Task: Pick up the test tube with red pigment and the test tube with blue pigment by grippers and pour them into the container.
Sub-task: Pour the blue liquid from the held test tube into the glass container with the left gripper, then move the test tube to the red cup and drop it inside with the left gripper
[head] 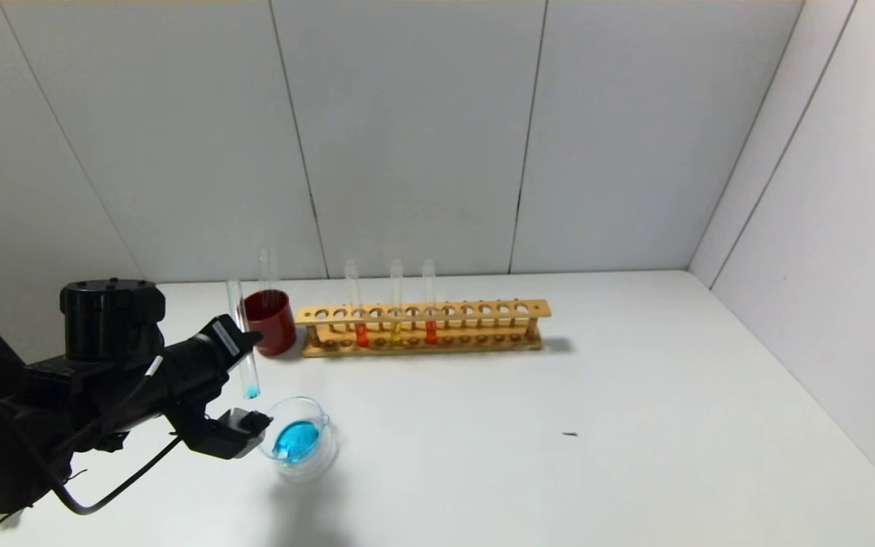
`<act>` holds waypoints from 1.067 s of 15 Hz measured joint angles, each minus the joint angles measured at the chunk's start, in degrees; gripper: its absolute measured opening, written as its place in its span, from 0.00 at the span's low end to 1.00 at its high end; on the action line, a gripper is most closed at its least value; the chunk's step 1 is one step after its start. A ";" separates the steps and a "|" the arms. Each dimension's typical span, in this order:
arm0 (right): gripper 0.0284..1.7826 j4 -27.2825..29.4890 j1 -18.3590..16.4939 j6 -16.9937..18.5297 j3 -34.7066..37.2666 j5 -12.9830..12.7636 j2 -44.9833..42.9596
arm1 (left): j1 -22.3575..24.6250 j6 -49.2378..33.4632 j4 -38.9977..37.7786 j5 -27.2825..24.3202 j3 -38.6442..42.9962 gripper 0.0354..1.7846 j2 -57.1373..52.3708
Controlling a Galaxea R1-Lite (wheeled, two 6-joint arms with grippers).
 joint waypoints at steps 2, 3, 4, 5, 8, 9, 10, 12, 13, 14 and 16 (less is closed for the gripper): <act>0.98 0.00 0.00 0.00 0.00 0.02 0.00 | 0.00 -0.68 0.00 0.07 0.57 0.16 -0.22; 0.98 0.00 -0.02 0.00 0.00 0.02 0.00 | 0.00 -1.73 -0.04 -0.06 0.77 0.16 -0.39; 0.98 0.00 0.00 0.00 0.00 0.02 0.00 | 0.02 -4.49 -0.12 -0.06 0.88 0.16 -0.63; 0.98 0.00 0.02 0.00 0.00 0.02 0.00 | 0.02 -8.24 -0.17 -0.06 0.91 0.16 -0.83; 0.98 0.00 0.02 0.00 0.00 0.02 0.00 | 0.00 -27.48 0.27 2.30 -0.44 0.16 -2.01; 0.98 0.00 0.00 0.00 0.00 0.00 0.00 | -0.02 -35.47 0.38 4.44 -1.38 0.16 -2.38; 0.98 0.00 0.00 0.00 0.00 0.02 0.00 | -0.02 -42.56 0.55 6.33 -2.07 0.16 -2.65; 0.98 0.00 -0.02 0.00 0.00 0.02 0.00 | -0.06 -58.49 1.18 8.97 -3.74 0.16 -3.08; 0.98 0.00 0.00 0.00 0.00 0.02 0.00 | -0.09 -65.66 2.10 9.44 -4.96 0.16 -3.25; 0.98 0.00 0.00 0.00 0.00 0.00 0.00 | -0.13 -72.22 3.39 9.47 -6.50 0.16 -3.39; 0.98 0.00 0.00 0.00 0.00 0.00 0.00 | -0.52 -84.94 7.27 8.61 -10.34 0.16 -3.72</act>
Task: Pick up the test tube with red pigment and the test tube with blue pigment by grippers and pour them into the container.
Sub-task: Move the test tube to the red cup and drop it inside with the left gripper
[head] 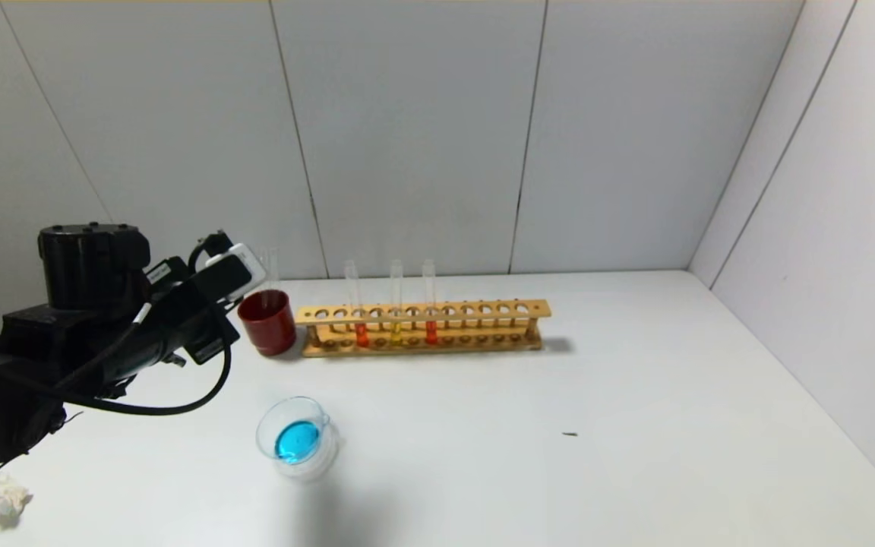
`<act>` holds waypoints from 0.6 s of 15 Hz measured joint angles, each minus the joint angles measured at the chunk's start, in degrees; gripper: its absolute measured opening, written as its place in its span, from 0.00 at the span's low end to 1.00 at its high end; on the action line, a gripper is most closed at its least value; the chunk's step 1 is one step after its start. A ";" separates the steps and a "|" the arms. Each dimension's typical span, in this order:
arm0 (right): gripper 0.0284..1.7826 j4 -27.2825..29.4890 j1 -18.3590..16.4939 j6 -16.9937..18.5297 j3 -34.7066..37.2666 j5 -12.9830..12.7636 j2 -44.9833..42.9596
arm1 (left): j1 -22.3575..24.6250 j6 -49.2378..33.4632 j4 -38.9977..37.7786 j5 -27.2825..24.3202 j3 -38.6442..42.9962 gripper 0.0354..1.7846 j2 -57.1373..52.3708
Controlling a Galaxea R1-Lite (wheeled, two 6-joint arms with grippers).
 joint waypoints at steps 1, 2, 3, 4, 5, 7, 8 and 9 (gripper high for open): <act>0.98 0.00 0.02 0.00 0.00 0.02 0.00 | -0.15 -6.16 3.54 -1.56 -2.61 0.16 -0.37; 0.98 0.00 0.02 0.00 0.00 0.02 0.00 | -0.26 -11.74 7.61 -3.78 -5.16 0.16 -0.78; 0.98 0.00 0.00 0.02 0.00 0.00 0.00 | -0.24 -17.68 12.06 -6.77 -8.16 0.16 -1.30; 0.98 0.00 0.00 0.00 0.00 0.02 0.00 | 0.16 -22.60 16.26 -9.50 -10.89 0.16 -1.68; 0.98 0.00 0.00 0.00 0.00 0.00 0.00 | 0.94 -26.38 19.60 -11.70 -13.53 0.16 -1.69; 0.98 0.00 0.00 0.00 0.00 0.00 0.00 | 3.30 -29.72 22.22 -13.41 -16.57 0.16 -0.80; 0.98 0.00 0.00 0.00 0.00 0.00 0.00 | 4.46 -30.46 22.06 -13.52 -17.47 0.16 -0.20; 0.98 0.00 0.00 0.00 0.00 0.00 0.00 | 5.40 -31.62 22.06 -13.57 -18.49 0.16 0.44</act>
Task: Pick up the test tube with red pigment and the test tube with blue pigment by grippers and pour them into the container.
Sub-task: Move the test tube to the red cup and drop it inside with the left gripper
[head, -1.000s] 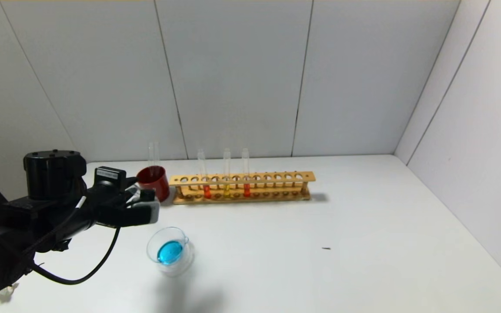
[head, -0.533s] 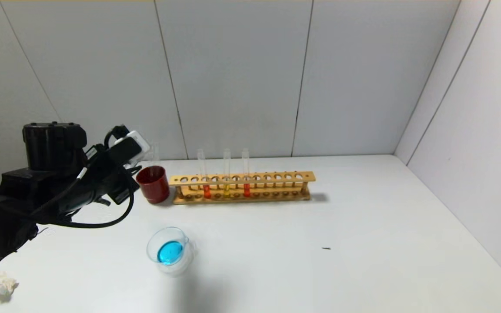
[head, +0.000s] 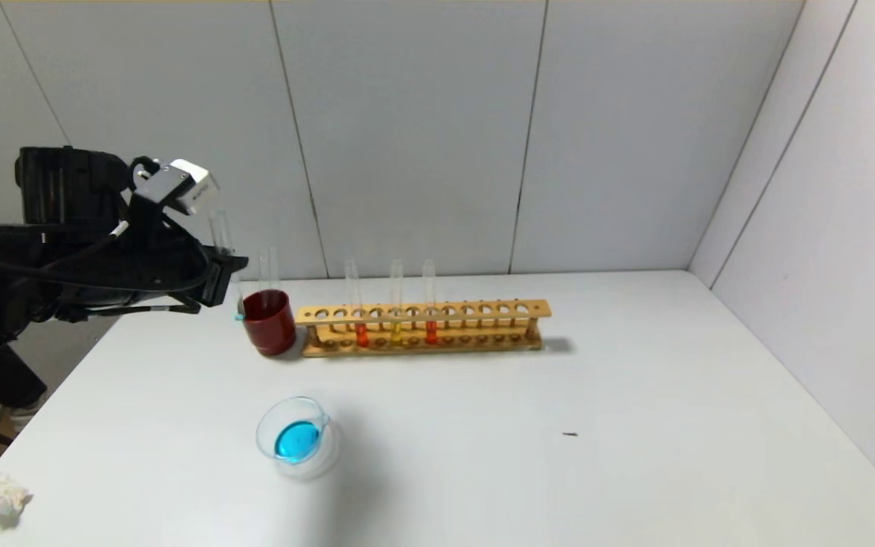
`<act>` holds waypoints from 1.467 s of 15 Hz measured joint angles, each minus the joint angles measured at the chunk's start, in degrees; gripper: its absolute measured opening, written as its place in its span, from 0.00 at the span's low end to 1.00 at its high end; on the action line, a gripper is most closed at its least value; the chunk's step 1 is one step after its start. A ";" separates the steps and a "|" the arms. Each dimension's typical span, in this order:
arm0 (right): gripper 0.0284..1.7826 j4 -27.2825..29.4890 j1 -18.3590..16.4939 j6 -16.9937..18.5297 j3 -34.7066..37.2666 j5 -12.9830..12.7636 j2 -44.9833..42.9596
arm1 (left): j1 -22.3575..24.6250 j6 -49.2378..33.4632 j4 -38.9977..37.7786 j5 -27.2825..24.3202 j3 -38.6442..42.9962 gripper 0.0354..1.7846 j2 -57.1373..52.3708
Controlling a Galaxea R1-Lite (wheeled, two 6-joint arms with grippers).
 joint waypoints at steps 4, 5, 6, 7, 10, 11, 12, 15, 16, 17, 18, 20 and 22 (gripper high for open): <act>0.98 0.00 0.02 0.00 0.00 0.02 0.00 | 2.65 -4.74 -0.12 -3.75 -5.24 0.16 3.55; 0.98 0.00 0.02 0.00 0.00 0.00 0.00 | 2.89 -5.32 -0.12 -4.77 -6.49 0.16 4.96; 0.98 0.00 0.02 0.00 0.00 0.02 0.00 | 3.01 -5.64 -0.20 -5.07 -7.44 0.16 6.39; 0.98 0.00 0.00 0.00 0.00 0.00 0.00 | 3.17 -5.84 -0.73 -5.13 -8.13 0.16 7.85; 0.98 0.00 0.02 0.00 0.00 0.00 0.00 | 4.02 -6.40 -5.57 -5.27 -9.23 0.16 12.57; 0.98 0.00 0.02 0.00 0.00 0.02 0.00 | 4.57 -6.47 -6.85 -5.29 -9.64 0.16 14.08; 0.98 0.00 0.00 0.02 0.00 0.00 0.00 | 5.14 -6.62 -7.40 -5.33 -10.12 0.16 15.60; 0.98 0.00 0.02 0.00 0.00 0.02 0.00 | 5.72 -6.92 -7.67 -5.46 -11.63 0.16 19.37; 0.98 0.00 0.00 0.00 0.00 0.02 0.00 | 5.78 -6.95 -7.78 -5.46 -11.96 0.16 20.33; 0.98 0.00 0.00 0.00 0.00 0.02 0.00 | 5.83 -6.97 -7.80 -5.46 -12.11 0.16 21.10; 0.98 0.00 0.00 0.00 0.00 0.02 0.00 | 5.84 -6.97 -7.81 -5.44 -12.15 0.16 21.91; 0.98 0.00 0.00 0.00 0.00 0.02 0.00 | 6.08 -7.03 -7.81 -5.41 -11.93 0.16 22.82; 0.98 0.00 0.00 0.02 0.00 0.02 0.00 | 6.50 -7.14 -7.80 -5.41 -11.67 0.16 23.37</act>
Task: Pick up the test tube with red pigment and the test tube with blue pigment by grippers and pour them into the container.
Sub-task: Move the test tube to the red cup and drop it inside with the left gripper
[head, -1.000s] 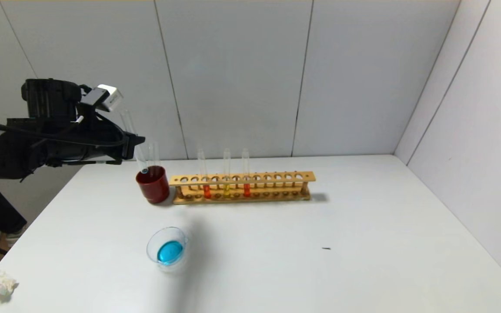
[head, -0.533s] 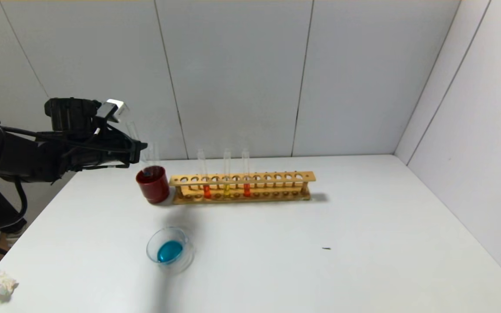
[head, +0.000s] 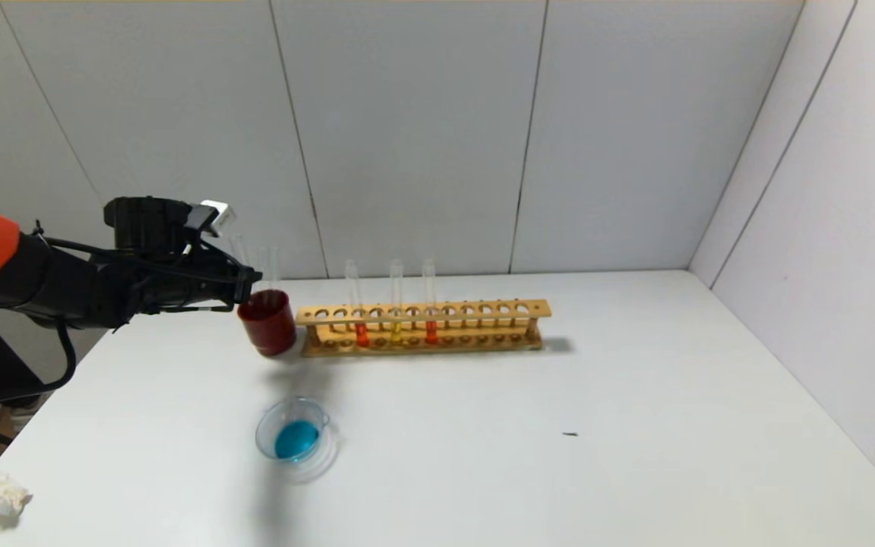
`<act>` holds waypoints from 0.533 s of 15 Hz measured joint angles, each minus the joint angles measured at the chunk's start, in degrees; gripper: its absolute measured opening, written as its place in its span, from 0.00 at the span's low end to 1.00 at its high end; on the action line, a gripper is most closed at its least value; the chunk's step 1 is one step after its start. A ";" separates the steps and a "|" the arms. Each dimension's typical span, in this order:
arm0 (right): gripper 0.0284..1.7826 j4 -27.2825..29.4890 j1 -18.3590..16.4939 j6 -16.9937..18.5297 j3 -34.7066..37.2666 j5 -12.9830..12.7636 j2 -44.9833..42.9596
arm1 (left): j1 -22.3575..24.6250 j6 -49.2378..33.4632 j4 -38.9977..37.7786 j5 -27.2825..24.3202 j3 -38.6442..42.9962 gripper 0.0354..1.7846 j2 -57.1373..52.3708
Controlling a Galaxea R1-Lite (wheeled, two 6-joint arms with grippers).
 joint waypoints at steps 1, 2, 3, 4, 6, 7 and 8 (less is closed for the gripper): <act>0.98 0.00 0.00 -0.02 0.00 0.00 0.00 | 0.11 -0.02 -0.01 -0.02 0.11 0.16 0.20; 0.98 0.00 0.00 -0.02 0.00 0.00 0.00 | 0.11 -0.05 -0.01 -0.02 0.22 0.16 0.33; 0.98 0.00 0.00 -0.02 0.00 -0.02 0.00 | 0.13 0.00 -0.15 -0.02 0.37 0.16 0.41; 0.98 0.00 0.00 -0.02 0.00 -0.02 0.00 | 0.20 0.01 -0.20 -0.05 0.54 0.16 0.46; 0.98 0.00 0.00 -0.02 0.00 -0.02 0.00 | 0.20 0.01 -1.02 -0.05 0.83 0.17 0.50; 0.98 0.00 0.00 -0.02 0.00 -0.02 0.00 | 0.20 0.06 -1.30 0.00 0.89 0.19 0.52; 0.98 0.00 0.00 -0.02 0.00 -0.02 0.00 | 0.20 0.11 -1.30 0.01 0.94 0.22 0.52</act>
